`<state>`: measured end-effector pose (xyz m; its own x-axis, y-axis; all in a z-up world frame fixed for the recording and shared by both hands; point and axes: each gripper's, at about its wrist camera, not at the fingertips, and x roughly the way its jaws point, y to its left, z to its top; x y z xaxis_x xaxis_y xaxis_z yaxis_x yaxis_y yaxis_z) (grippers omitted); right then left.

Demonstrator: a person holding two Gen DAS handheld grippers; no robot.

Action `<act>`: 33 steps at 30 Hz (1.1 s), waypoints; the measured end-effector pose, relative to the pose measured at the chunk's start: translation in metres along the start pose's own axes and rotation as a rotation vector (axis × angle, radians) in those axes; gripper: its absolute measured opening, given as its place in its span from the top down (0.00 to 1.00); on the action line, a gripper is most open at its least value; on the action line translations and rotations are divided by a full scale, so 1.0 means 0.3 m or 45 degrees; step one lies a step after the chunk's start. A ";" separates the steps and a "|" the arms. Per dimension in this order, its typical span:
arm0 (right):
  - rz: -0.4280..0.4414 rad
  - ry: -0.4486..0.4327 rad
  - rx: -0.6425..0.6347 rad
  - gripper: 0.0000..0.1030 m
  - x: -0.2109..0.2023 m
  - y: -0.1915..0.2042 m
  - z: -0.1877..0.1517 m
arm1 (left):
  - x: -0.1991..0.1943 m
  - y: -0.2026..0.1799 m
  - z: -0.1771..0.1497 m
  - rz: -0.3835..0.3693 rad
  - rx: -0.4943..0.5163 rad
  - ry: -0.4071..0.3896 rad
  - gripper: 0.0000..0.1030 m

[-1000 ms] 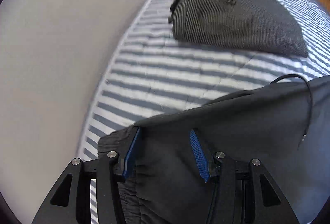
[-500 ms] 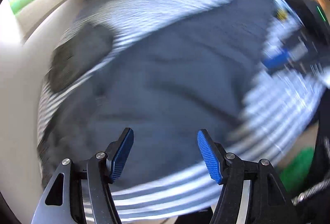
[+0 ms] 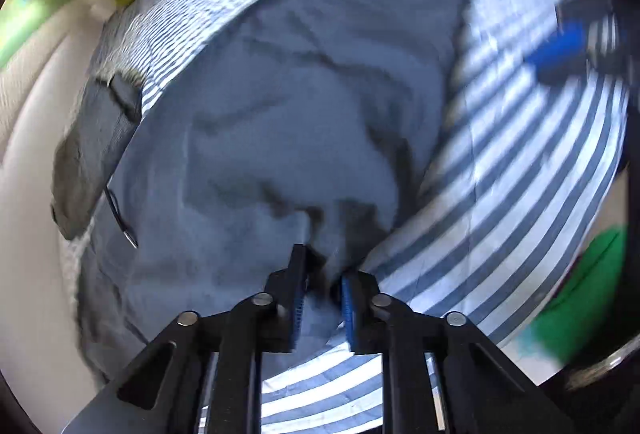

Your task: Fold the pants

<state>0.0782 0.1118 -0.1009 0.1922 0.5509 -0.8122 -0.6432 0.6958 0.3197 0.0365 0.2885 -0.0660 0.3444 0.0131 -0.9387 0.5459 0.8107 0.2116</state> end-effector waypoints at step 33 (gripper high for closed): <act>0.454 0.022 -0.427 0.84 0.455 0.379 0.357 | 0.055 0.733 -0.242 -0.173 -0.789 -0.083 0.43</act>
<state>0.1106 0.3155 -0.1232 -0.0940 0.7183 -0.6893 -0.8705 0.2767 0.4070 0.1069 0.5095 -0.0546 0.3596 -0.1336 -0.9235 0.0519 0.9910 -0.1232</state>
